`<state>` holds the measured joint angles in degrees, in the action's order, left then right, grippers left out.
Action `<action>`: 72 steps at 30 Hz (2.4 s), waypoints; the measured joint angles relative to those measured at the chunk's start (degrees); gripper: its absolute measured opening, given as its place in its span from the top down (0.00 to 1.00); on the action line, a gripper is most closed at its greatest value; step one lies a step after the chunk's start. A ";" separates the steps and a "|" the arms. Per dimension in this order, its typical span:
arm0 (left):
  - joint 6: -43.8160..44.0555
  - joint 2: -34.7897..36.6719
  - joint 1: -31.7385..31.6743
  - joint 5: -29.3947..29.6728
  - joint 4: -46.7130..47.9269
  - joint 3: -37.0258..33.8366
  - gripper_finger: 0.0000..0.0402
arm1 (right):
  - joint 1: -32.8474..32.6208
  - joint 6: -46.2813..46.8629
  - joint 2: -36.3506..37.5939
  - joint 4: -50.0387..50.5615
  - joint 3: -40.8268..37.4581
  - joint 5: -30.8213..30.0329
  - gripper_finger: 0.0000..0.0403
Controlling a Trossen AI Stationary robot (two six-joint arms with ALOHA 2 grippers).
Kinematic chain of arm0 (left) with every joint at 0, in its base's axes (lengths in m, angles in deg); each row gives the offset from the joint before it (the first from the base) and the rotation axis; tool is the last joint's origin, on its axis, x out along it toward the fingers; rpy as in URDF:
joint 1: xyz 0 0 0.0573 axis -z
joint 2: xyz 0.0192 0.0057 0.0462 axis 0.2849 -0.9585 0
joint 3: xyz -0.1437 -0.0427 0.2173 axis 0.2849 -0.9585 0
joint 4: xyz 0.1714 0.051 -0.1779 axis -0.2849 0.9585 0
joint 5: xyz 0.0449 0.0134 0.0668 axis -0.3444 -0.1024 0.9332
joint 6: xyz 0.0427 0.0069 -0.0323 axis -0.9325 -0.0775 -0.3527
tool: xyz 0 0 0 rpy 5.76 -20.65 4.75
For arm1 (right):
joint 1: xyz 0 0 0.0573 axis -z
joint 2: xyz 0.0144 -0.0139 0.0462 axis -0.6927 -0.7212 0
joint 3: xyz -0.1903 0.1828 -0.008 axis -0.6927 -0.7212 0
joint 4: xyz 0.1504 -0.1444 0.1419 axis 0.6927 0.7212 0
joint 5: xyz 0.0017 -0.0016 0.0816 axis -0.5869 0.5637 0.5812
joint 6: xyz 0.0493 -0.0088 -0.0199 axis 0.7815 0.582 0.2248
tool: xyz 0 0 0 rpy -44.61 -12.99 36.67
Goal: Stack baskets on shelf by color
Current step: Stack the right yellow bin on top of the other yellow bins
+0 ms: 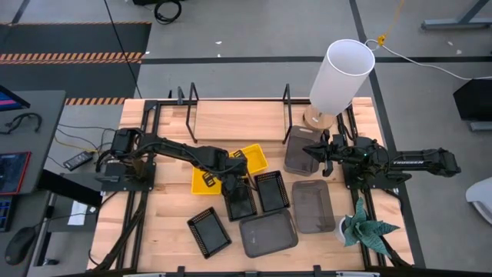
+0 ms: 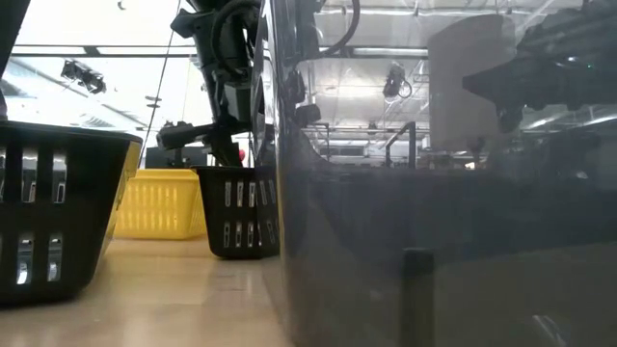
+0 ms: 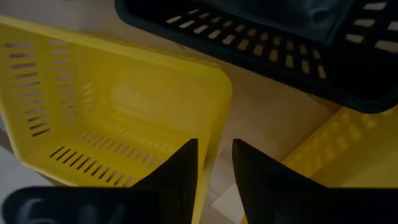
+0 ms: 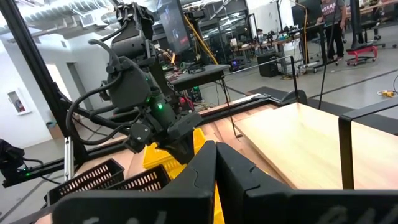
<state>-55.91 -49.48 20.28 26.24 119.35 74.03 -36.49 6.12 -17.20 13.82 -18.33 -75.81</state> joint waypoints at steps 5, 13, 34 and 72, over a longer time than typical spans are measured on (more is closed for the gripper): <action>1.62 0.00 -0.02 -2.62 0.14 -0.01 0.86 | 0.01 0.00 0.00 -0.02 0.00 -0.02 0.97; 2.84 0.02 0.05 -5.38 0.90 0.00 0.96 | 0.01 0.00 0.00 -0.09 0.00 -0.01 0.97; 23.93 14.95 0.89 -1.91 3.39 3.55 0.96 | 0.00 0.00 0.00 -0.48 0.00 -0.02 0.97; 78.24 25.73 14.91 -0.18 19.05 -6.33 0.94 | 0.01 0.00 0.00 -0.76 0.00 -0.02 0.97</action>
<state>22.34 -23.75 35.19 26.07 138.40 67.70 -36.48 6.12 -17.20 13.07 -18.33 -75.83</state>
